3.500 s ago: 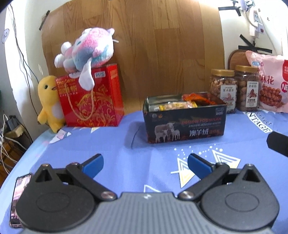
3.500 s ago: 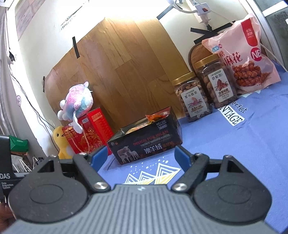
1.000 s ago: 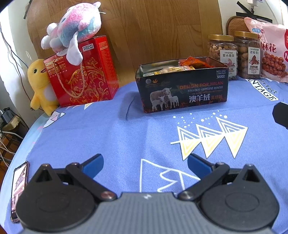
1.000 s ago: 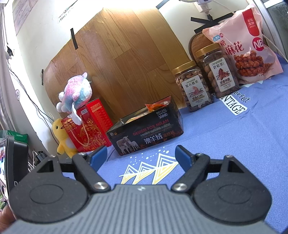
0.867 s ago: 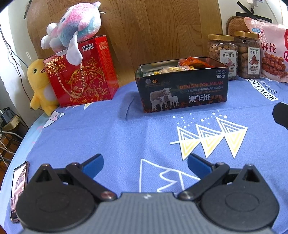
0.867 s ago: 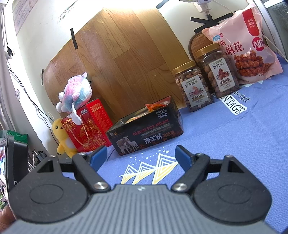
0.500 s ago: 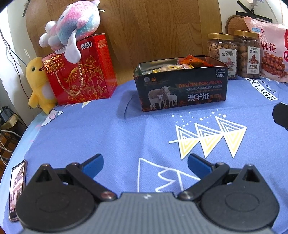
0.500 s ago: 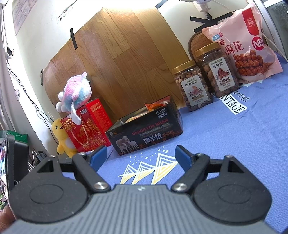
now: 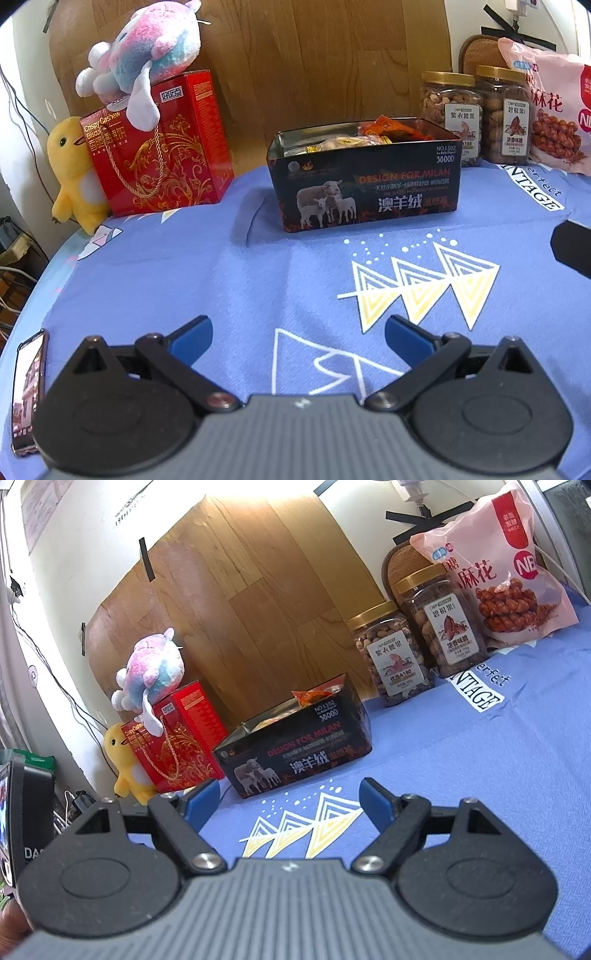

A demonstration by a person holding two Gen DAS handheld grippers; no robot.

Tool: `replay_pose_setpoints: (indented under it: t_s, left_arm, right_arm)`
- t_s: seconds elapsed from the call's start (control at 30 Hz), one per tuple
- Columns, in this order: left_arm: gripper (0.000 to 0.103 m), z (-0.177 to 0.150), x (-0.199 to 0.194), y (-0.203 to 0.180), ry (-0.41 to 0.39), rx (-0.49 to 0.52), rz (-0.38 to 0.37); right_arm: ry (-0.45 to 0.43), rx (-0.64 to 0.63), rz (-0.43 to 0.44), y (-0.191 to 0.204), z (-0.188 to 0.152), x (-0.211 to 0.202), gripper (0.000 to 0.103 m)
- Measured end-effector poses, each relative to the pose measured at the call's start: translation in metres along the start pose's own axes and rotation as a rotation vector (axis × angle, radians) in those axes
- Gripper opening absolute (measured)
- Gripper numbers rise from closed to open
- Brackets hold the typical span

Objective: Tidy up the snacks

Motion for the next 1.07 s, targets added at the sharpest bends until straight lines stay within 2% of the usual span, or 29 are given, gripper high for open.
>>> replay_pose_setpoints:
  t_s: [0.27,0.87,1.07]
  left_arm:
    - [0.103,0.0026,0.0012,0.0002,-0.007,-0.010,0.006]
    - [0.103,0.0025,0.0058,-0.0033,0.036,-0.029,-0.063]
    - [0.103,0.0057,0.0021,-0.0023,0.006,-0.042,-0.091]
  right_arm:
    - [0.003,0.002,-0.001,-0.0009,0.0004,0.0011,0.085]
    - [0.007,-0.001,-0.004,0.0000,0.0010,0.0028,0.085]
    - [0.010,-0.006,-0.008,-0.0008,0.0014,0.0063,0.085]
Point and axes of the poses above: each gripper's, at about its wrist camera, not at the fingertips, and x roughly the way its jaws point, y to its left, z to its top, the point moved 6 cm from there along x, roughly the way its jaws point, and after that the axes turned 13 degrees about z, right-handed, at the moved point
